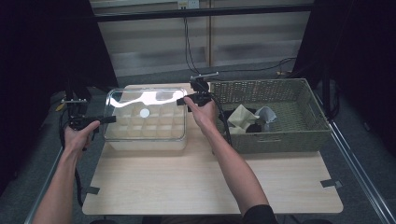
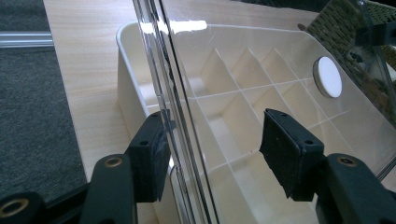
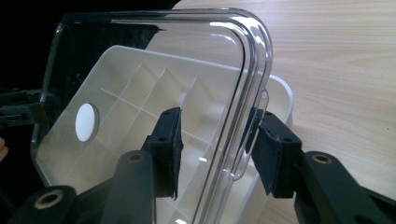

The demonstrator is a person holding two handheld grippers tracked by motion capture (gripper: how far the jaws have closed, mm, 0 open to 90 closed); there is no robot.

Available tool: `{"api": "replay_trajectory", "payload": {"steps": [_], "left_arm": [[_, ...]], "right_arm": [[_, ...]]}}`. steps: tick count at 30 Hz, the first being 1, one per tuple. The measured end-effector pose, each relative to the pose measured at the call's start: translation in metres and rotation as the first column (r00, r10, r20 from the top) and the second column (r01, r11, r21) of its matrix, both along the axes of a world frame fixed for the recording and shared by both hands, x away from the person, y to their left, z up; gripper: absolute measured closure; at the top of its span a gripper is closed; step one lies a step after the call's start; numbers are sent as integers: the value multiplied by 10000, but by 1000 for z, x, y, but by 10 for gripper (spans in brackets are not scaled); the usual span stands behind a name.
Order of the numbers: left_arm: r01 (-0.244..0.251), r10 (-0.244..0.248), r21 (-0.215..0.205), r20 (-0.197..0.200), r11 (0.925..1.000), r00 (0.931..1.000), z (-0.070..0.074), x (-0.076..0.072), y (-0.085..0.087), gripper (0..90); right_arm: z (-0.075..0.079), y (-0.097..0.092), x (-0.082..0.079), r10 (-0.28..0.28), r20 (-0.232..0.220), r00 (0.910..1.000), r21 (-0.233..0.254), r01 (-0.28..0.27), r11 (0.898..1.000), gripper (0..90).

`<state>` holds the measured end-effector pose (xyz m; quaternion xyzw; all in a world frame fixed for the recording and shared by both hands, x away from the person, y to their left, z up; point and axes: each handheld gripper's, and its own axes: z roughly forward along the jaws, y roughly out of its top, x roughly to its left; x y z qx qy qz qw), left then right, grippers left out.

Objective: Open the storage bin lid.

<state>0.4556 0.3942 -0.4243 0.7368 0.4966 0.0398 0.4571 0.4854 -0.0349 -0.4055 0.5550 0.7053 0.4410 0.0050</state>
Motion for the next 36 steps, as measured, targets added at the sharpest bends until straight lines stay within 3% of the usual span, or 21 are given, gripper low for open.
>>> {"api": "replay_trajectory", "payload": {"steps": [7,20,23,27,36], "left_arm": [[63,-62,-45,312,10000,9995,7,-5,4,484],[241,-266,384,669,9990,9974,24,-20,7,549],[194,-210,200,858,9996,9961,25,-25,10,568],[150,-177,272,1034,9995,9945,26,-30,9,573],[214,-255,365,1167,9991,9928,33,-39,10,612]], "right_arm": [[7,-5,-5,119,199,9997,373,-126,9992,611],[25,-8,-19,201,565,9982,658,-238,9975,665],[28,-9,-22,244,606,9979,834,-294,9961,683],[34,-8,-27,311,741,9968,679,-361,9970,691],[42,-12,-37,475,973,9941,823,-556,9951,713]]}}
